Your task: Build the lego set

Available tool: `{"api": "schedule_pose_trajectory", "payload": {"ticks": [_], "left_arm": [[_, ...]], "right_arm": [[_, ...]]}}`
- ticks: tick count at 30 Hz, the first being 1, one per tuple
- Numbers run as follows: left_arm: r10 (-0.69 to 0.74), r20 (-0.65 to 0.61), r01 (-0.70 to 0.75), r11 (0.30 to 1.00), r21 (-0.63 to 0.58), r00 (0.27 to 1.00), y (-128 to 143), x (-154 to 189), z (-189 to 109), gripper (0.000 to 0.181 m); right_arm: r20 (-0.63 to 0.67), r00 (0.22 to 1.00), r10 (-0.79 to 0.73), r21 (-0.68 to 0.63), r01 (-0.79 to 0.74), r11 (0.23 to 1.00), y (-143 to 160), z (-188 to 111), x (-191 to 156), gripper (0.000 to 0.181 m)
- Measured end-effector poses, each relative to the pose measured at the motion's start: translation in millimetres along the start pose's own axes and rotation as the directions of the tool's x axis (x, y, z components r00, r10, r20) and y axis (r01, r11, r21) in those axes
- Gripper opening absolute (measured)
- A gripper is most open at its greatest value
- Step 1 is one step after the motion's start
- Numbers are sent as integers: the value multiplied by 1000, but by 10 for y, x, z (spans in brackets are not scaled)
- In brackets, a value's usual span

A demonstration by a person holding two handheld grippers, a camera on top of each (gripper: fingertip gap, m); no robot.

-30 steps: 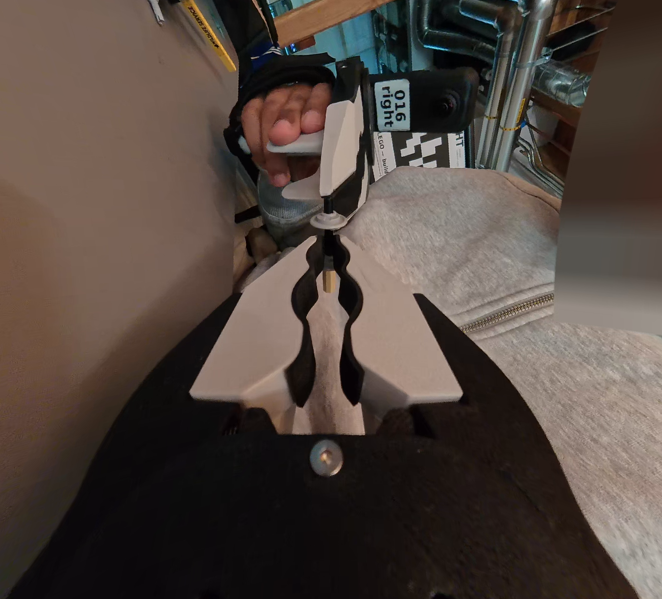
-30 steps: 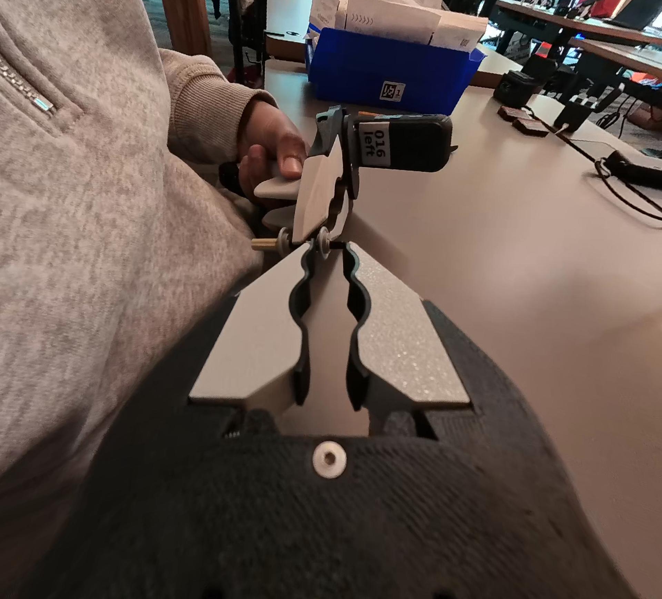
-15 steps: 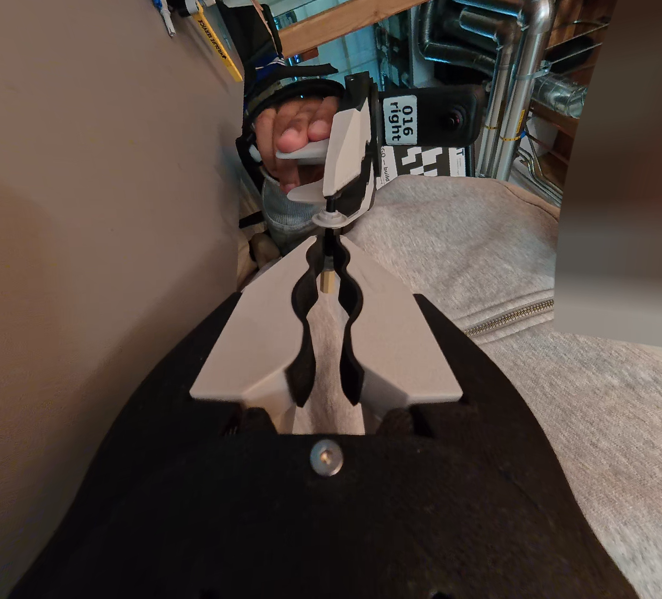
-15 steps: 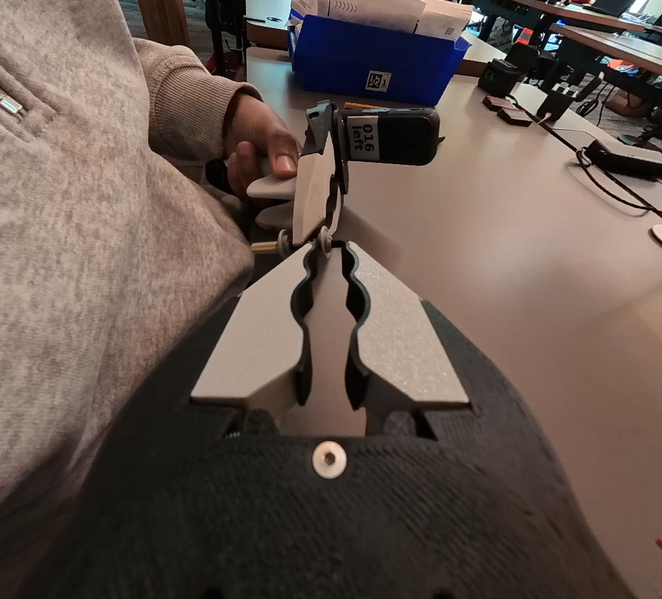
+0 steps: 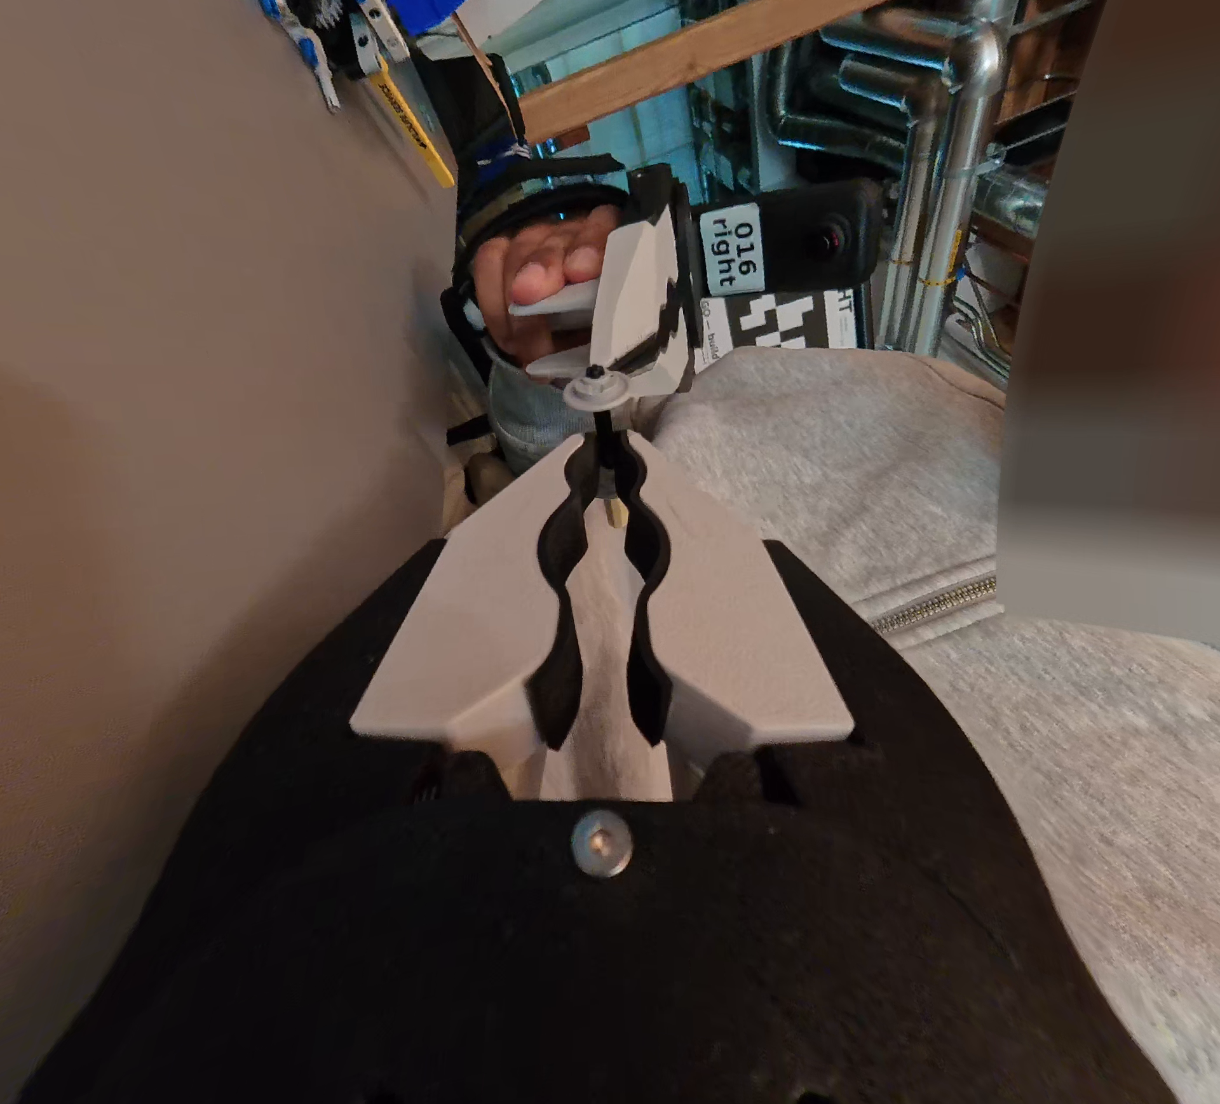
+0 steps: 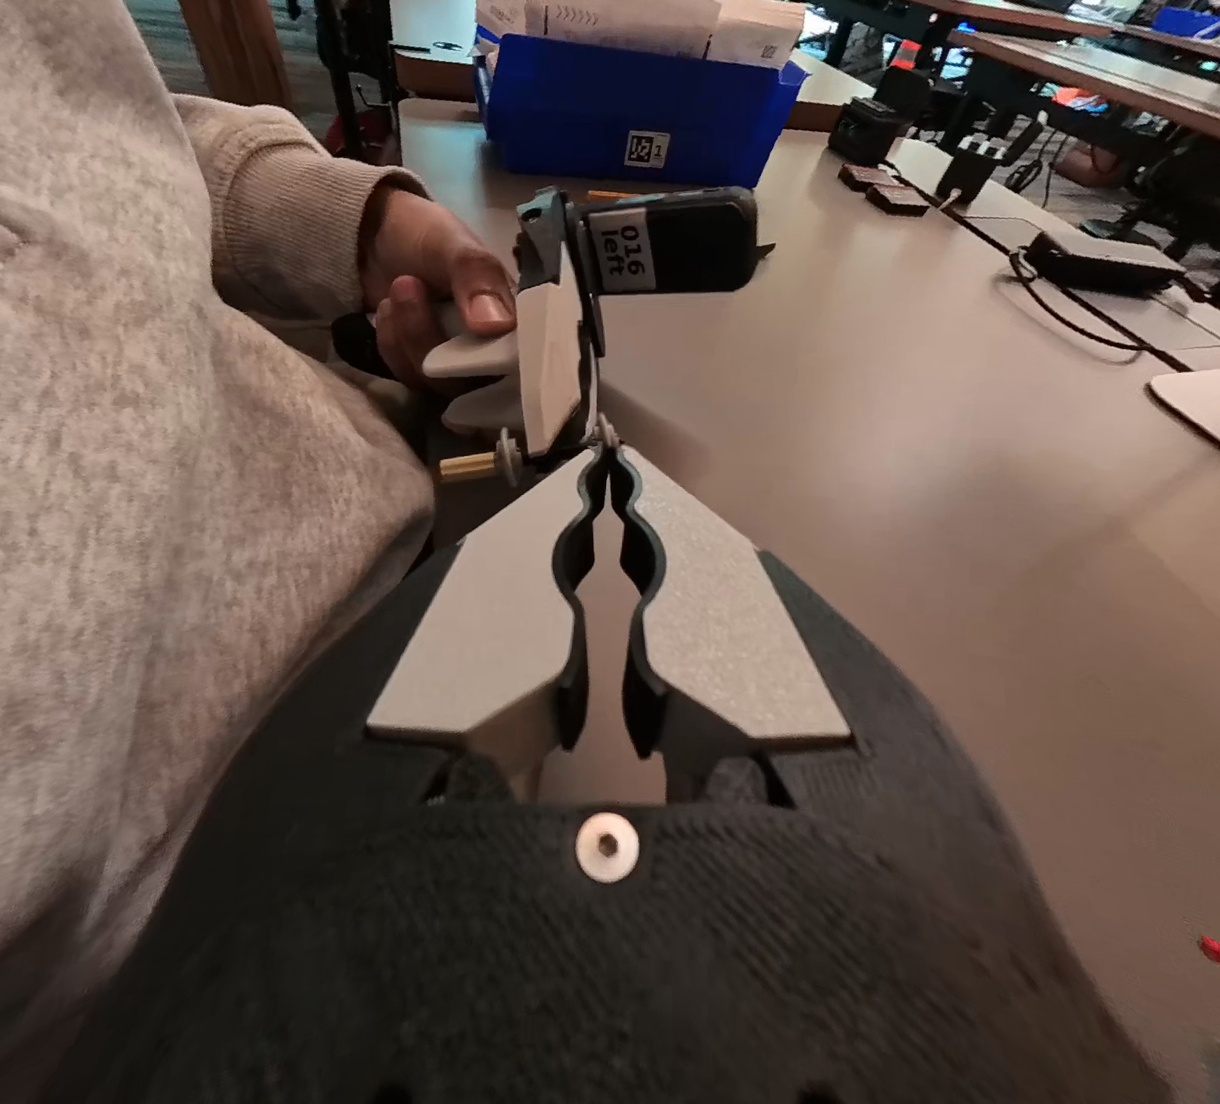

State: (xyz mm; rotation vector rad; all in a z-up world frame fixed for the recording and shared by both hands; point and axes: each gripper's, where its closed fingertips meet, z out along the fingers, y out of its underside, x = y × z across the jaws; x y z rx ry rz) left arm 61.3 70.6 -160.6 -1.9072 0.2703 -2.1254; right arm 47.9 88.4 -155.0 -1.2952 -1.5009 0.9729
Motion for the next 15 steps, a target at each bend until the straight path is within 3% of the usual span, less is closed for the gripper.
{"api": "schedule_pose_trajectory", "payload": {"ticks": [10,15], "left_arm": [[10,63,-15,996,83,998,-136,-78,-74,6],[58,157,-75,992,103,986,-194,-166,-117,6]], "right_arm": [[-132,976,173,-19,-177,984,59,100,188,0],[-178,938,298,-21,-307,952,139,157,277,0]]}}
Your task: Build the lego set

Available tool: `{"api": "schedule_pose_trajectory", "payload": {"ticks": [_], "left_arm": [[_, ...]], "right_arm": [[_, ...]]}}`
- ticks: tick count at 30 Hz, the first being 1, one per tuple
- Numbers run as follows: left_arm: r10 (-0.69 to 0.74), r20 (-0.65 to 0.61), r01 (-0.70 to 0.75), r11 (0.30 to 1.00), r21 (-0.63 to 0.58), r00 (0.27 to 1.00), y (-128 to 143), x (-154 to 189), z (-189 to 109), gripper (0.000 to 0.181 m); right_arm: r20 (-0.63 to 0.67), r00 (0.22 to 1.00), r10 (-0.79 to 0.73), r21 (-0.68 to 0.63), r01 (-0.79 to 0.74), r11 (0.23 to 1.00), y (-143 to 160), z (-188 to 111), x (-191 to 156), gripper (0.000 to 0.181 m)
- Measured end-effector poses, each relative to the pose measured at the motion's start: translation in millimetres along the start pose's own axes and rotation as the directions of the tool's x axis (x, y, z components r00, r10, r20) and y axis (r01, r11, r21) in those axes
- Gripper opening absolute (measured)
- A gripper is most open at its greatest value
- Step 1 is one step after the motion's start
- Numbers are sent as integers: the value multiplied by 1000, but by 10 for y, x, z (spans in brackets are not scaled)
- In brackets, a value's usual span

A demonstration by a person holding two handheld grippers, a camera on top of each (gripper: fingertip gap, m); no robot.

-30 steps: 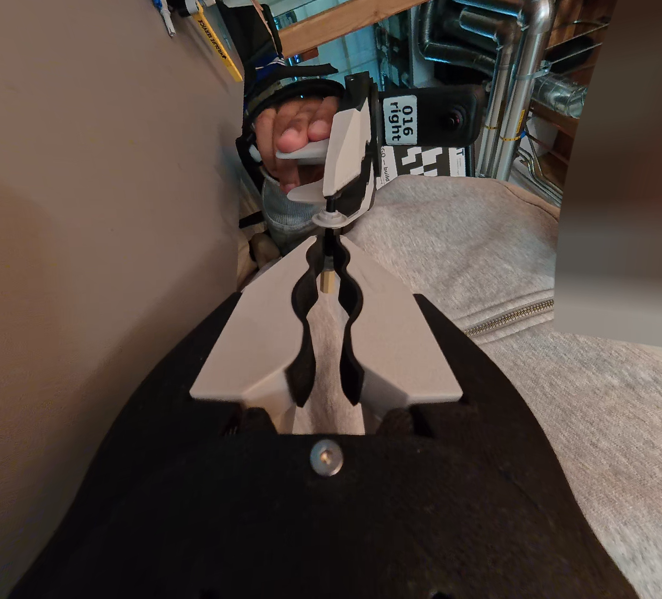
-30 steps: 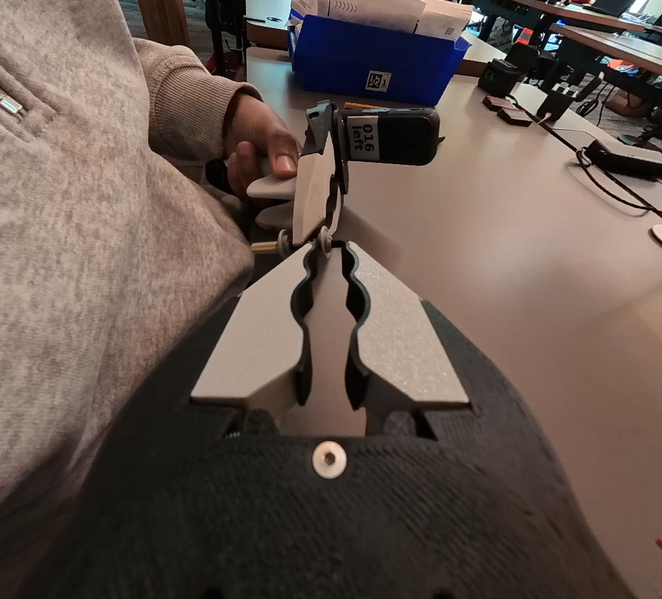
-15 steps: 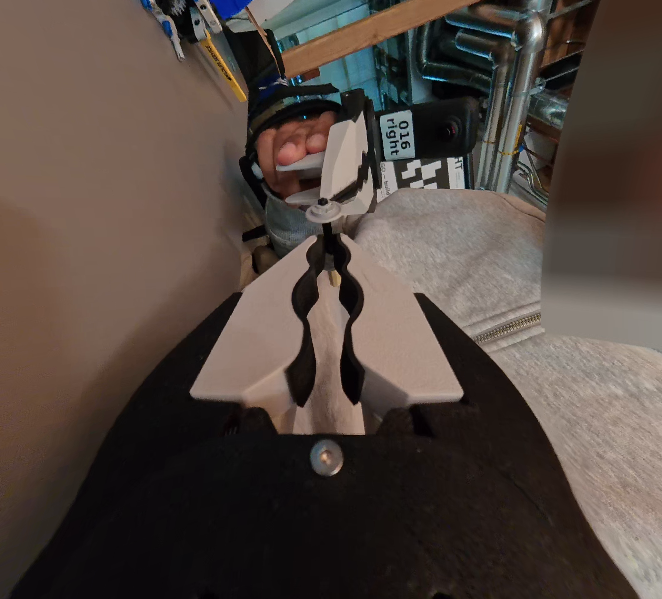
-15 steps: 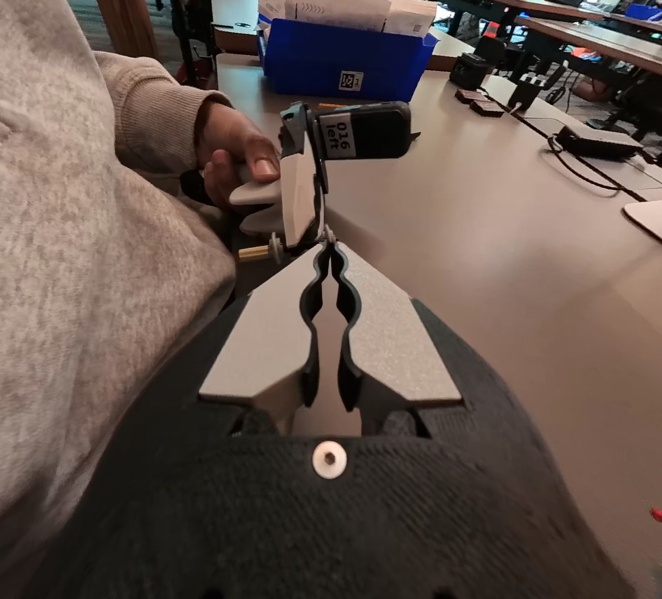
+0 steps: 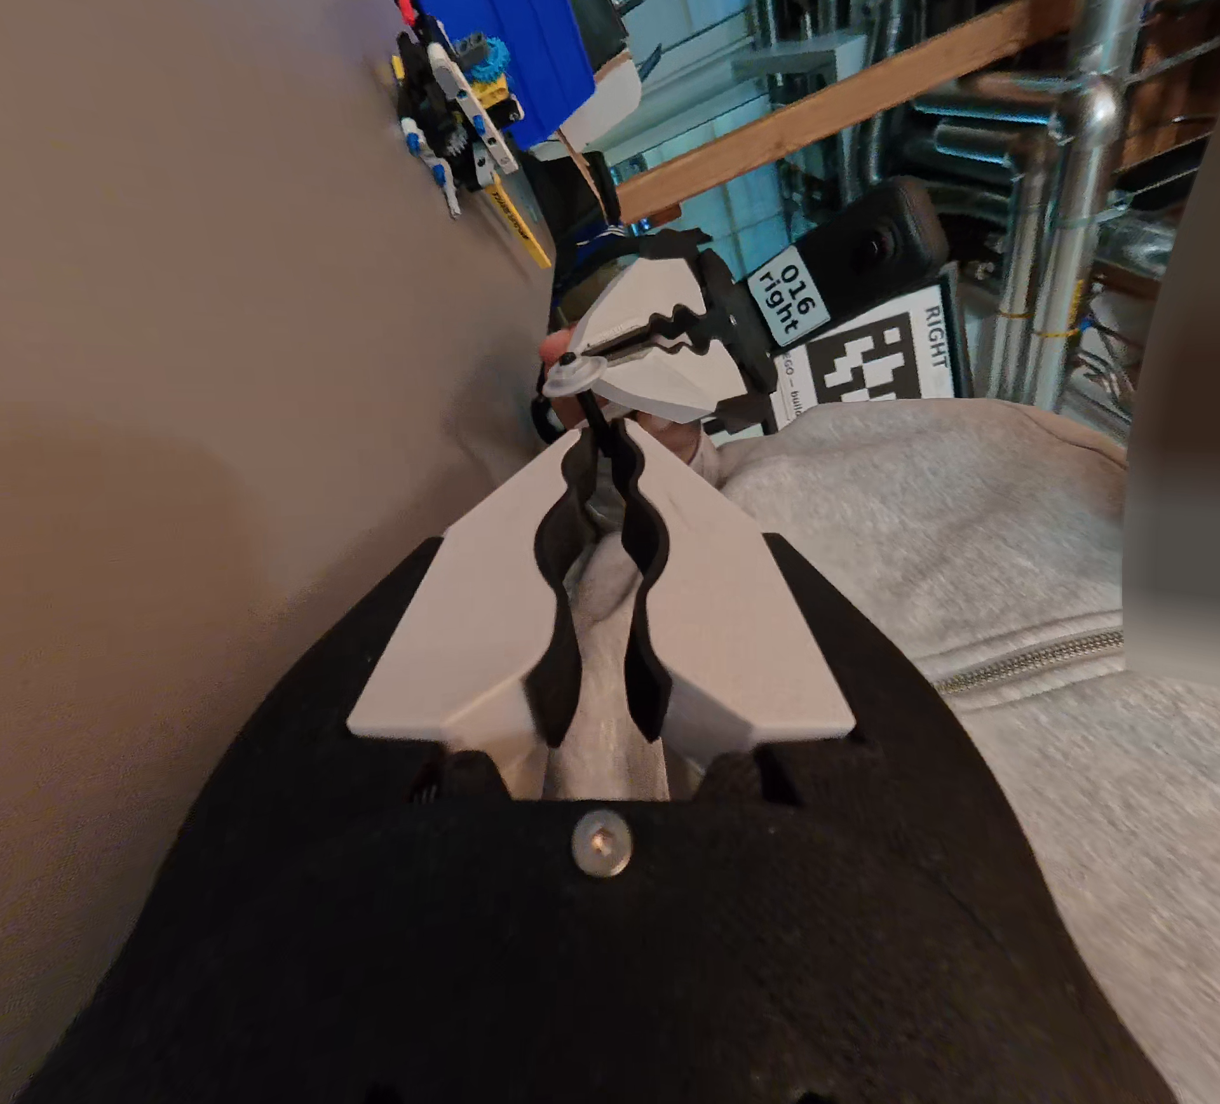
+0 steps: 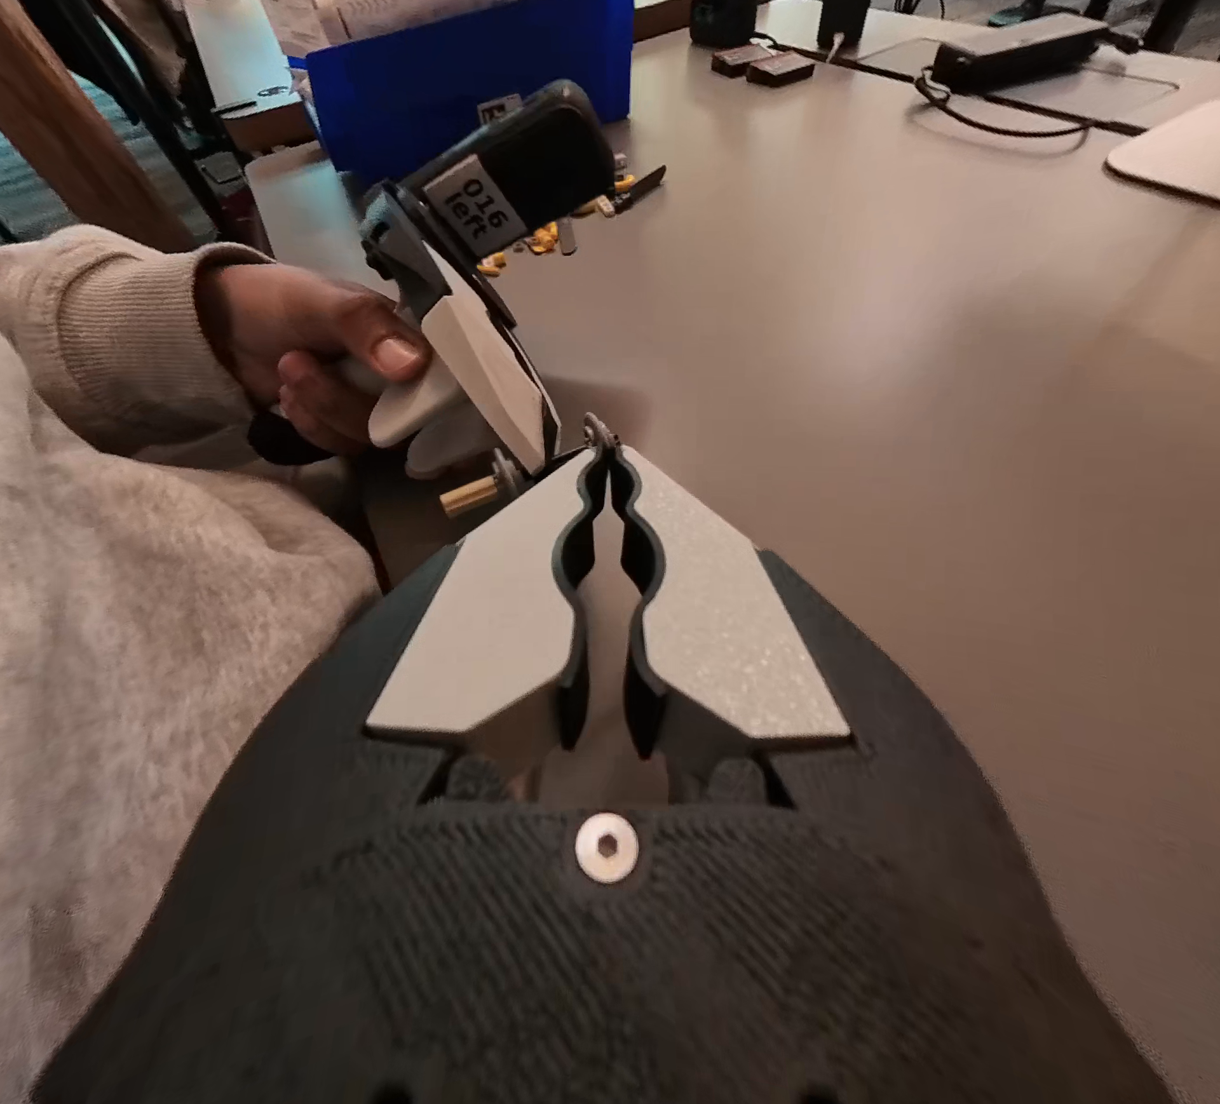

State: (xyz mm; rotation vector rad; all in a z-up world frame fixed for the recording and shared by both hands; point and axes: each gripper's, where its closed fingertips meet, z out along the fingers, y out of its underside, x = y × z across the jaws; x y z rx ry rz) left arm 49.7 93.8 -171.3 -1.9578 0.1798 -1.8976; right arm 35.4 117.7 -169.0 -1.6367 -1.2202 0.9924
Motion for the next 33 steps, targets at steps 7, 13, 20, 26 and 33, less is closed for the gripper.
{"api": "schedule_pose_trajectory", "payload": {"ticks": [7,13,20,26,33], "left_arm": [[75,89,-71,996,-50,993,34,-88,-51,5],[146,134,-131,985,-115,980,145,-97,42,5],[102,38,-98,990,-104,994,165,32,69,5],[112,10,-110,986,-129,994,212,81,92,5],[106,-2,-106,986,-133,994,219,96,99,6]], "right_arm": [[133,988,80,41,-86,995,-17,-13,21,31],[163,984,78,56,-88,995,-41,-33,-6,35],[128,975,-185,67,177,982,-22,-7,-155,14],[144,954,-262,69,254,965,-17,-35,-231,9],[108,954,-281,19,281,960,-1,-42,-222,7]]}}
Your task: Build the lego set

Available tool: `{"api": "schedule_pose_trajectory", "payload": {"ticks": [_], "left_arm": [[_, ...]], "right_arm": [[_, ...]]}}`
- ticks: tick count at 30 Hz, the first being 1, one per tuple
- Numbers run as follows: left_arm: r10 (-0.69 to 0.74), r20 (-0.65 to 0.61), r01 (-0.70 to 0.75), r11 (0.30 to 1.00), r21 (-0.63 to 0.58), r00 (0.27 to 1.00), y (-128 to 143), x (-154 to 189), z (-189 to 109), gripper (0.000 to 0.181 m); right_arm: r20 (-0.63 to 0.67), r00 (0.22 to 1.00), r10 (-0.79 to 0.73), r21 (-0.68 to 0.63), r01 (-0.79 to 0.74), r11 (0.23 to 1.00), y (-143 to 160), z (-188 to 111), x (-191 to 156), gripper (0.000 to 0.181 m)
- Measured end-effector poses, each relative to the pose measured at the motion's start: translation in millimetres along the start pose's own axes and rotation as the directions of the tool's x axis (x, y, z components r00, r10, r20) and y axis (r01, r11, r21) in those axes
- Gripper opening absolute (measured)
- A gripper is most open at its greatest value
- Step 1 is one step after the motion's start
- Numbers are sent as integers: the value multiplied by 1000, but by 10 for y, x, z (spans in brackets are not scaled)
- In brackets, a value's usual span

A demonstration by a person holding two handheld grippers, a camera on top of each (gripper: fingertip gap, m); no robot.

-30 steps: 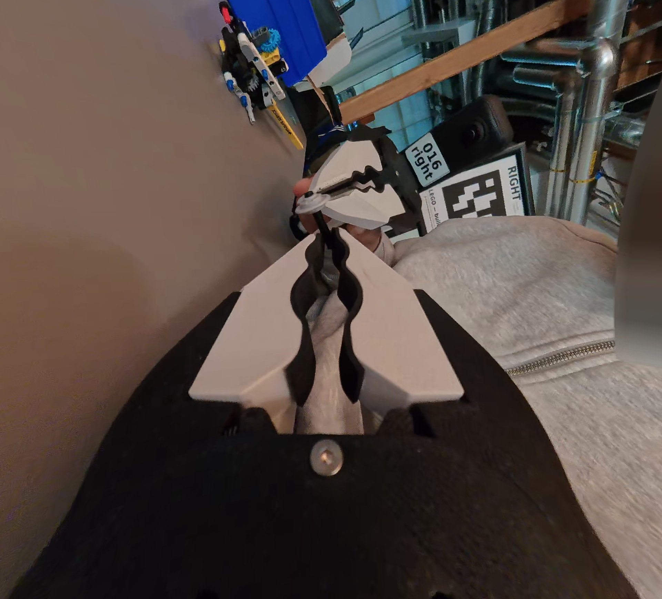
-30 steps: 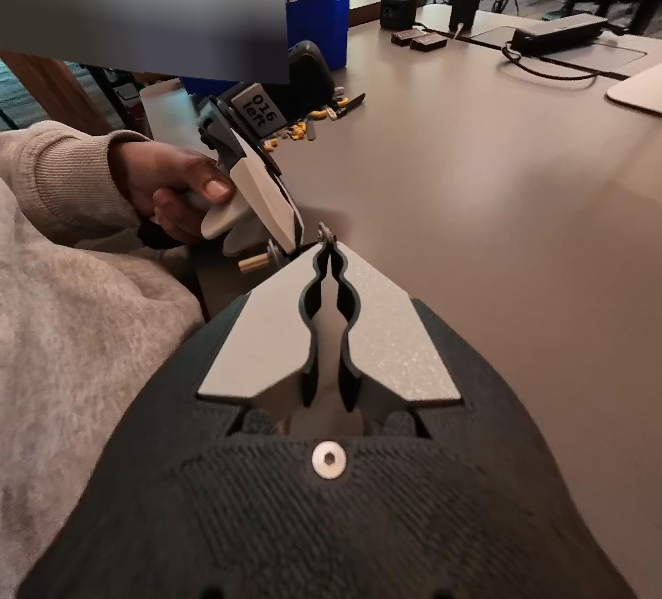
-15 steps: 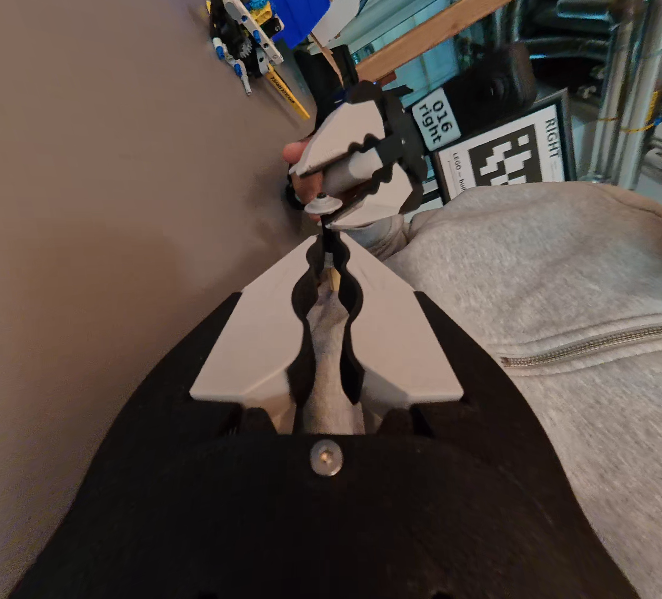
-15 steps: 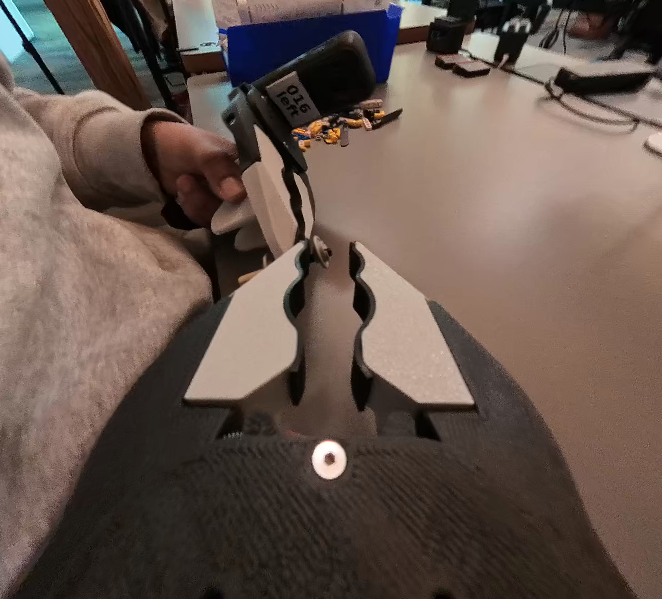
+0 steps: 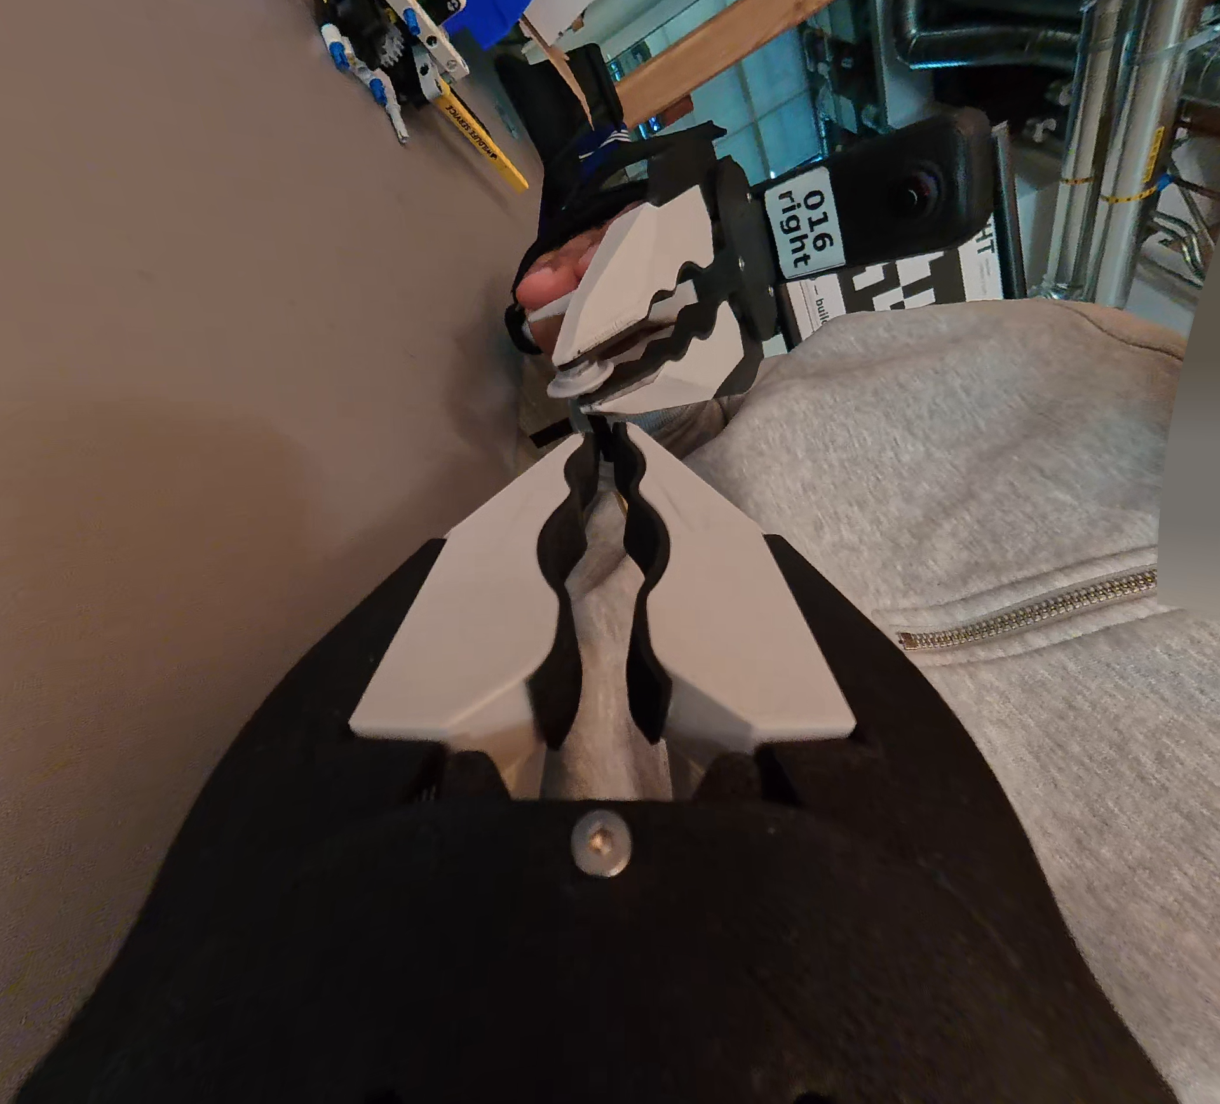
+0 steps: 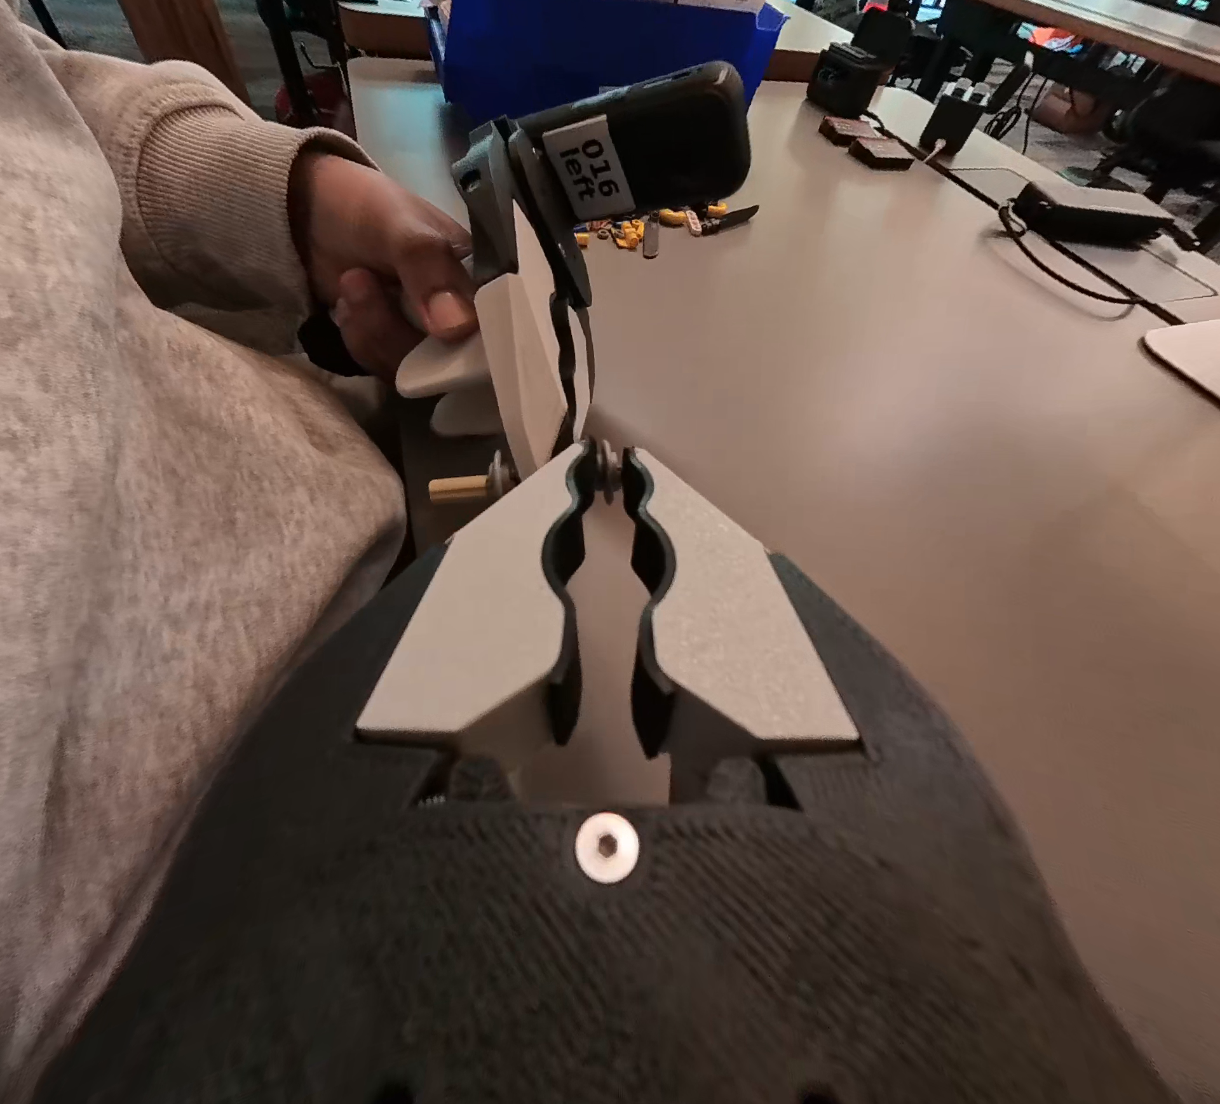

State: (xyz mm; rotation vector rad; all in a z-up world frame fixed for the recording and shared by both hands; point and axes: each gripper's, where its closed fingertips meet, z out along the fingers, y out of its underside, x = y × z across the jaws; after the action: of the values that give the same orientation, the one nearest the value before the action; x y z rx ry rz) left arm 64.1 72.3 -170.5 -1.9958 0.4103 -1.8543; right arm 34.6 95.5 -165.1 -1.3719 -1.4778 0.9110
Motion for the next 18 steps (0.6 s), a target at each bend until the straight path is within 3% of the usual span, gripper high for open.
{"api": "schedule_pose_trajectory", "payload": {"ticks": [9,18], "left_arm": [[-17,-31,19,998,53,999,-82,51,-12,6],[-7,17,6,995,103,1000,-174,-8,-65,6]], "right_arm": [[-18,996,88,45,-87,995,-57,-31,83,6],[-11,921,389,89,-386,918,-56,12,214,6]]}}
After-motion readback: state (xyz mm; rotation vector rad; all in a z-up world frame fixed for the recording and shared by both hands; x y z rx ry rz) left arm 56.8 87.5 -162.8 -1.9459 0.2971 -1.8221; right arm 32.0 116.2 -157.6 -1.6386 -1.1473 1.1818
